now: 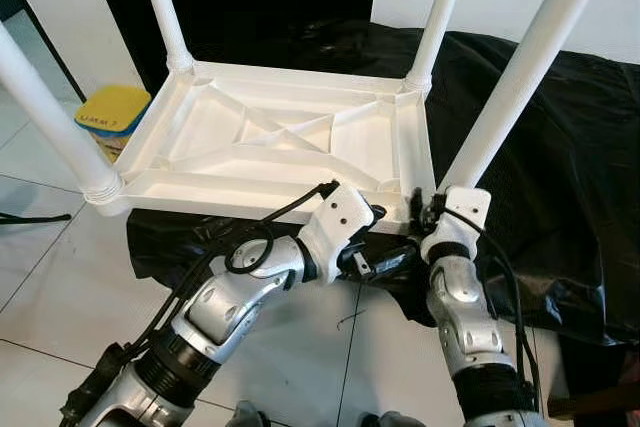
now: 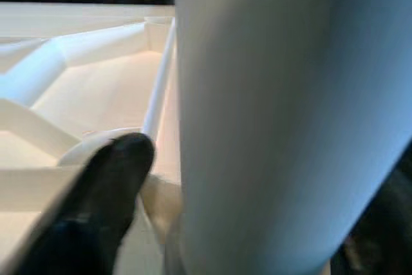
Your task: Building children table
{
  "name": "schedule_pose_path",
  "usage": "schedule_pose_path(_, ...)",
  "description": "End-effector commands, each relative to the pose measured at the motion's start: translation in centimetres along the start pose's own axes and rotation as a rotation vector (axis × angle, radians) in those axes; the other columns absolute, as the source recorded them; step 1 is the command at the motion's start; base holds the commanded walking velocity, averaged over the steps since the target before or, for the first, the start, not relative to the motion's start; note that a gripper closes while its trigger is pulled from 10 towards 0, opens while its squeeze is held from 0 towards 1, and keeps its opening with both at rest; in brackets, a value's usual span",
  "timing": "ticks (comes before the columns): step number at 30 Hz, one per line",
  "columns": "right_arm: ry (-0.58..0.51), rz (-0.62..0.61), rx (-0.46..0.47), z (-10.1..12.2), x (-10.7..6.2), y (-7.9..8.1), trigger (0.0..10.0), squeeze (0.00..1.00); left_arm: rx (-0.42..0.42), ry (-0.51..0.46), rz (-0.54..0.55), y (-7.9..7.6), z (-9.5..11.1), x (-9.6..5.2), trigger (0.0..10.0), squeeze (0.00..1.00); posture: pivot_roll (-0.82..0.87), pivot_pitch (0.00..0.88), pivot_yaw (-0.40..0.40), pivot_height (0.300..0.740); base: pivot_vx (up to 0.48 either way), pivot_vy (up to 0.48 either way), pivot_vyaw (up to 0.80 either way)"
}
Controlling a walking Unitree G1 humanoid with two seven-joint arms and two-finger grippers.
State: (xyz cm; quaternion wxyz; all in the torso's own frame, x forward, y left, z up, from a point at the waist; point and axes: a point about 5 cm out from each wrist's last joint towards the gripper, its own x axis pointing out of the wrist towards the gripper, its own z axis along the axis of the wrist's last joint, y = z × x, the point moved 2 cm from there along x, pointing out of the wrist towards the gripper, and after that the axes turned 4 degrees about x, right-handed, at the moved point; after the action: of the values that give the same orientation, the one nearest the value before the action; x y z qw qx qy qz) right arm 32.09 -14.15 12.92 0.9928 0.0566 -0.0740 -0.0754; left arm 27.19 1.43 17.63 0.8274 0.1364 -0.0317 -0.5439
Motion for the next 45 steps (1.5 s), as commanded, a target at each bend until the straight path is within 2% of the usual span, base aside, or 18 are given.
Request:
schedule_pose_path(1, -0.027, 0.015, -0.020, 0.4, -0.3, -0.1, 10.0, 1.00, 0.002, 0.000, -0.076, -0.3, -0.2, -0.2, 10.0, 0.00, 0.00, 0.108, -0.042, 0.740, 0.000, 0.000, 0.00)
schedule_pose_path(3, -0.033, 0.028, -0.033, 0.5, -0.6, -0.3, 10.0, 1.00, 0.007, 0.005, -0.067, -0.1, -0.3, -0.3, 10.0, 0.00, 0.00, 0.105, -0.045, 0.740, 0.000, 0.000, 0.00)
schedule_pose_path(4, -0.035, 0.050, -0.049, 0.6, -1.2, -0.5, 10.0, 0.23, 0.013, 0.012, -0.053, 0.3, -0.4, -0.5, 10.0, 0.00, 0.00, 0.102, -0.047, 0.740, 0.000, 0.000, 0.00)
schedule_pose_path(5, -0.035, 0.050, -0.049, 0.6, -1.2, -0.5, 10.0, 0.23, 0.013, 0.012, -0.053, 0.3, -0.4, -0.5, 10.0, 0.00, 0.00, 0.102, -0.047, 0.740, 0.000, 0.000, 0.00)
schedule_pose_path(6, -0.030, 0.071, -0.060, 0.6, -1.8, -0.7, 10.0, 0.00, 0.018, 0.019, -0.036, 0.8, -0.5, -0.8, 10.0, 0.00, 0.00, 0.102, -0.052, 0.740, 0.000, 0.000, 0.00)
schedule_pose_path(8, -0.028, 0.090, -0.073, 0.6, -2.3, -1.0, 10.0, 0.00, 0.022, 0.027, -0.017, 1.3, -0.6, -1.0, 10.0, 0.00, 0.00, 0.102, -0.053, 0.740, 0.000, 0.000, 0.00)
schedule_pose_path(9, -0.031, 0.125, -0.102, 0.8, -3.4, -1.3, 10.0, 0.00, 0.037, 0.043, 0.017, 2.4, -0.8, -1.7, 10.0, 0.00, -0.01, 0.102, -0.055, 0.740, 0.000, 0.000, 0.00)
schedule_pose_path(11, -0.031, 0.125, -0.102, 0.8, -3.4, -1.3, 10.0, 0.00, 0.037, 0.043, 0.017, 2.4, -0.8, -1.7, 10.0, 0.00, -0.01, 0.102, -0.055, 0.740, 0.000, 0.000, 0.00)
schedule_pose_path(13, -0.035, 0.162, -0.139, 1.0, -4.6, -1.7, 10.0, 0.00, 0.057, 0.061, 0.049, 3.6, -1.0, -2.3, 10.0, 0.00, -0.01, 0.108, -0.054, 0.740, 0.000, 0.000, 0.00)
schedule_pose_path(19, -0.022, 0.233, -0.191, 1.2, -6.5, -2.3, 10.0, 0.00, 0.087, 0.090, 0.086, 5.4, -1.0, -3.5, 10.0, 0.00, -0.02, 0.115, -0.041, 0.740, 0.000, 0.000, 0.00)
schedule_pose_path(20, -0.022, 0.233, -0.191, 1.2, -6.5, -2.3, 10.0, 0.00, 0.087, 0.090, 0.086, 5.4, -1.0, -3.5, 10.0, 0.00, -0.02, 0.115, -0.041, 0.740, 0.000, 0.000, 0.00)
schedule_pose_path(22, 0.012, 0.302, -0.195, 1.1, -7.9, -2.6, 10.0, 0.00, 0.094, 0.101, 0.085, 5.8, -1.1, -4.2, 10.0, 0.00, -0.02, 0.118, -0.033, 0.740, 0.000, 0.000, 0.00)
schedule_pose_path(25, 0.087, 0.422, -0.149, 0.7, -9.4, -2.1, 10.0, 0.00, 0.083, 0.121, 0.058, 5.2, -1.6, -5.1, 10.0, 0.00, -0.03, 0.128, -0.023, 0.740, 0.000, 0.000, 0.00)
schedule_pose_path(29, 0.100, 0.451, -0.137, 0.7, -9.7, -1.9, 10.0, 0.00, 0.083, 0.125, 0.050, 5.0, -1.7, -5.3, 10.0, 0.00, -0.02, 0.131, -0.021, 0.740, 0.000, 0.000, 0.00)
schedule_pose_path(33, 0.145, 0.548, -0.088, 0.4, -10.1, -0.8, 10.0, 0.00, 0.069, 0.139, 0.016, 4.2, -2.1, -5.9, 10.0, 0.00, 0.00, 0.136, -0.020, 0.740, 0.000, 0.000, 0.00)
schedule_pose_path(37, 0.150, 0.570, -0.073, 0.3, -10.1, -0.4, 10.0, 0.00, 0.065, 0.144, 0.010, 4.0, -2.2, -6.1, 10.0, 0.00, 0.00, 0.137, -0.020, 0.740, 0.000, 0.000, 0.00)
schedule_pose_path(40, 0.130, 0.621, -0.031, 0.3, -9.2, 1.1, 10.0, 0.00, 0.065, 0.167, -0.002, 3.6, -2.6, -7.0, 10.0, 0.00, 0.04, 0.141, -0.025, 0.740, 0.000, 0.000, 0.00)
schedule_pose_path(45, 0.112, 0.616, -0.005, 0.4, -8.3, 1.7, 10.0, 0.00, 0.066, 0.183, 0.001, 3.6, -2.8, -7.6, 10.0, 0.00, 0.05, 0.140, -0.030, 0.740, 0.000, 0.000, 0.00)
